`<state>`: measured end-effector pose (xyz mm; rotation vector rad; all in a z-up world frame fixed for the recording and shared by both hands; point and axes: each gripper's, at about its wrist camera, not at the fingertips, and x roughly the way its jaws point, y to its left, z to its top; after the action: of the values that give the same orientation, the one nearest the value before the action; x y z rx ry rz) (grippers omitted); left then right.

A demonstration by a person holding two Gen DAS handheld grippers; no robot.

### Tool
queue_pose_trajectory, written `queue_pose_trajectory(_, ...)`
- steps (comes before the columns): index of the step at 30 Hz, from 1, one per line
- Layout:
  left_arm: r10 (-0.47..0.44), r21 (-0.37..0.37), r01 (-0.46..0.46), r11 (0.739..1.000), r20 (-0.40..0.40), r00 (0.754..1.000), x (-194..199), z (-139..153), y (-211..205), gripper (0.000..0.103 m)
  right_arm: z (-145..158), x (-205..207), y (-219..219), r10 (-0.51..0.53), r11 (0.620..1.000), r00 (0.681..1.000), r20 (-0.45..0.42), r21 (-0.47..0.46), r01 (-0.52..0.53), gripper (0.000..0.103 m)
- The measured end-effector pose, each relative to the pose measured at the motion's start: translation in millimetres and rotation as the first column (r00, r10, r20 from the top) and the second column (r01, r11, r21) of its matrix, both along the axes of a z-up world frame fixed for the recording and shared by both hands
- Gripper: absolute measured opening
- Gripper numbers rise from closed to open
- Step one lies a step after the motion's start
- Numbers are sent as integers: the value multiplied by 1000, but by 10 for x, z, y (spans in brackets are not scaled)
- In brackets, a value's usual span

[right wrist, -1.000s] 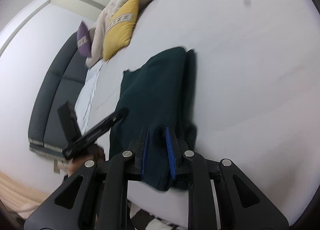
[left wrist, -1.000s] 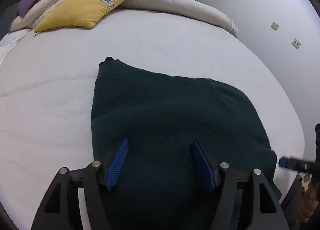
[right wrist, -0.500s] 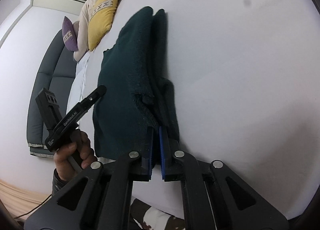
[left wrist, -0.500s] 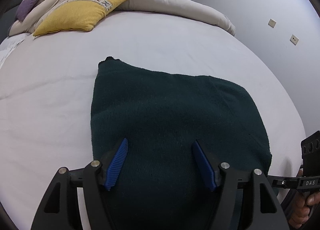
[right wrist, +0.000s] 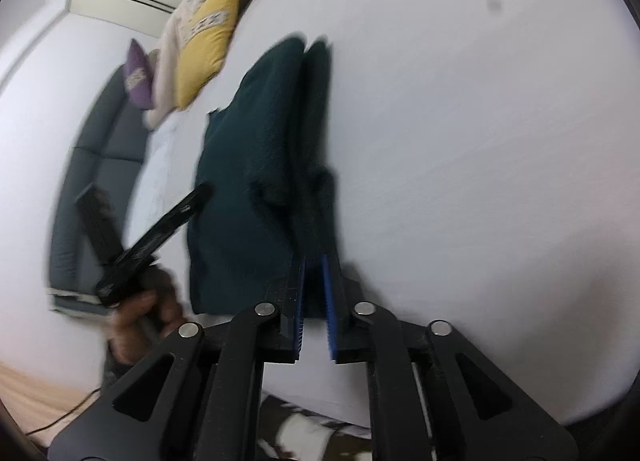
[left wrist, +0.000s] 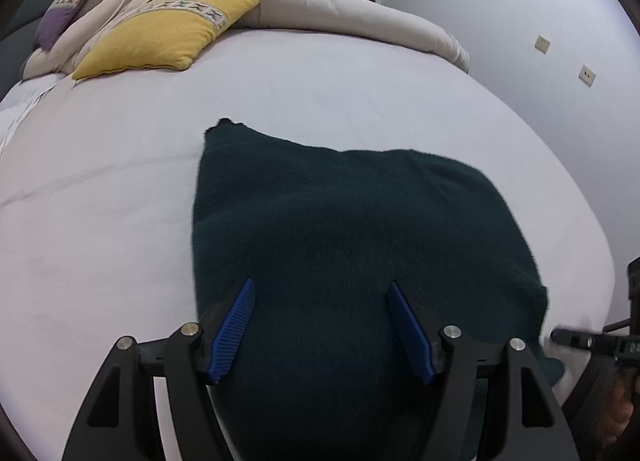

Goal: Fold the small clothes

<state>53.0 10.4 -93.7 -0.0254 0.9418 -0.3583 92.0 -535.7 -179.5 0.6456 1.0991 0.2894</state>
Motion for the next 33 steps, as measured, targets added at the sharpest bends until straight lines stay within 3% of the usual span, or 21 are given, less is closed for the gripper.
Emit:
queue_pose_trajectory(2, 30, -17, -30, 999, 22, 999, -101, 87, 75, 71, 221, -20, -33, -25, 996, 998, 51, -84, 29, 14)
queue_pose_trajectory(3, 46, -21, -45, 999, 37, 998, -160, 134, 109, 71, 334, -28, -19, -29, 993, 996, 82, -110, 38, 20)
queue_pose_trajectory(5, 69, -24, -68, 997, 84, 994, -292, 249, 164, 72, 600, -54, 102, -22, 983, 986, 165, -176, 51, 39)
queue_pose_trajectory(6, 79, -16, -78, 997, 113, 990, -359, 316, 189, 74, 728, -73, 196, -9, 977, 977, 211, -207, 54, 54)
queue_pose_trajectory(9, 118, 6, -123, 992, 245, 962, -614, 595, 251, 94, 1034, -122, 482, 51, 954, 947, 316, -297, 48, 70)
queue_pose_trajectory(10, 133, 11, -142, 990, 299, 945, -713, 710, 275, 103, 1142, -134, 604, 77, 942, 935, 345, -332, 45, 71)
queue_pose_trajectory(12, 154, 19, -176, 984, 396, 905, -891, 933, 311, 103, 1296, -138, 764, 105, 926, 920, 377, -375, 47, 71)
queue_pose_trajectory(15, 181, 30, -226, 974, 504, 845, -1092, 1248, 332, 103, 1569, -178, 952, 118, 916, 893, 434, -395, 71, 80)
queue_pose_trajectory(18, 197, 17, -258, 966, 598, 777, -1302, 1567, 352, 103, 1823, -288, 1044, 88, 896, 849, 522, -414, 161, 93)
queue_pose_trajectory(20, 182, 17, -248, 968, 634, 752, -1412, 1714, 359, 103, 1993, -369, 1067, 66, 879, 812, 580, -420, 228, 98)
queue_pose_trajectory(22, 171, 38, -253, 967, 641, 748, -1456, 1827, 366, 103, 2131, -428, 1058, 51, 872, 784, 618, -410, 267, 100)
queue_pose_trajectory(25, 213, 72, -330, 941, 630, 747, -1481, 1893, 383, 103, 2314, -513, 1066, 24, 876, 753, 658, -376, 301, 103)
queue_pose_trajectory(28, 238, 85, -341, 936, 562, 792, -1384, 1792, 392, 103, 2424, -591, 1106, 14, 868, 729, 684, -371, 331, 103)
queue_pose_trajectory(31, 266, 95, -345, 934, 460, 847, -1263, 1576, 393, 103, 2396, -594, 1173, 61, 854, 762, 645, -428, 294, 103)
queue_pose_trajectory(33, 279, 107, -349, 931, 407, 870, -1201, 1418, 378, 103, 2314, -580, 1163, 73, 854, 811, 581, -456, 250, 103)
